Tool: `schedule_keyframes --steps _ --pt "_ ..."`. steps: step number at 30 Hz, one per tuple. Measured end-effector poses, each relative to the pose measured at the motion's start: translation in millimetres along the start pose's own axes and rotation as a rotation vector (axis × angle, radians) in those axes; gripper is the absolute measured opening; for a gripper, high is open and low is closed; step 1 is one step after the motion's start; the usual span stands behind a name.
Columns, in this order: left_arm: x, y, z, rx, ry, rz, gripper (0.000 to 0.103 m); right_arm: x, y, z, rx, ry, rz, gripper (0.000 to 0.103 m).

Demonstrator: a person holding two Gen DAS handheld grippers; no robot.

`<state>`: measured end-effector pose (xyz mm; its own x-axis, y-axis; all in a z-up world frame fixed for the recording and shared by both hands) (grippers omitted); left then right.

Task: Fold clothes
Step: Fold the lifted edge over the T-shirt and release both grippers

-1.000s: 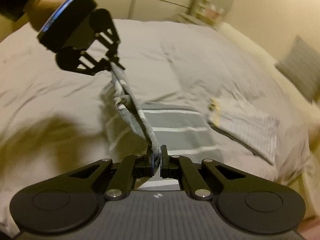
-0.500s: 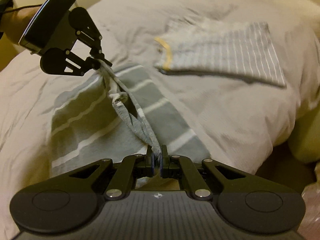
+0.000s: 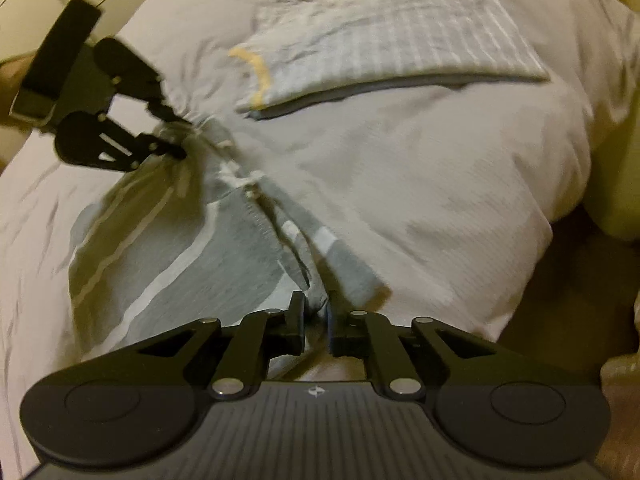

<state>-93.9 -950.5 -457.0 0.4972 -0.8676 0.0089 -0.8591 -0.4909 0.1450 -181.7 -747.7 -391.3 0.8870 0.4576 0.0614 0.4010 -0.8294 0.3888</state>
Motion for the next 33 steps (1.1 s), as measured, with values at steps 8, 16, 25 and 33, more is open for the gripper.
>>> schedule_keyframes --steps 8,16,25,33 --pt "23.9 -3.1 2.8 -0.072 -0.026 -0.148 0.031 -13.5 0.2 2.9 0.005 -0.022 0.109 0.01" --pt "69.9 -36.9 -26.2 -0.171 0.073 -0.458 0.032 -33.9 -3.0 -8.1 -0.026 -0.129 0.19 0.013" --pt "7.7 -35.5 -38.8 -0.254 0.006 -0.456 0.031 -2.1 13.3 1.3 -0.073 -0.074 0.106 0.014" --pt "-4.9 1.5 2.7 -0.263 -0.036 -0.475 0.032 32.4 33.9 28.0 -0.078 0.026 0.0 0.012"
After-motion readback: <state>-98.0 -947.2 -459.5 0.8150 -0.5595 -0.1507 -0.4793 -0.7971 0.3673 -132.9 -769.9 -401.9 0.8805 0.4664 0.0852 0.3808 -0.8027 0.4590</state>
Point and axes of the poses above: each gripper's, at about its wrist camera, not at the fingertips, and z roughly the way its jaws point, x to its left, y to its top, the point moved 4 cm from there along z, roughly the way its jaws point, and after that the axes turned 15 degrees about -y, right-handed, at the moved point
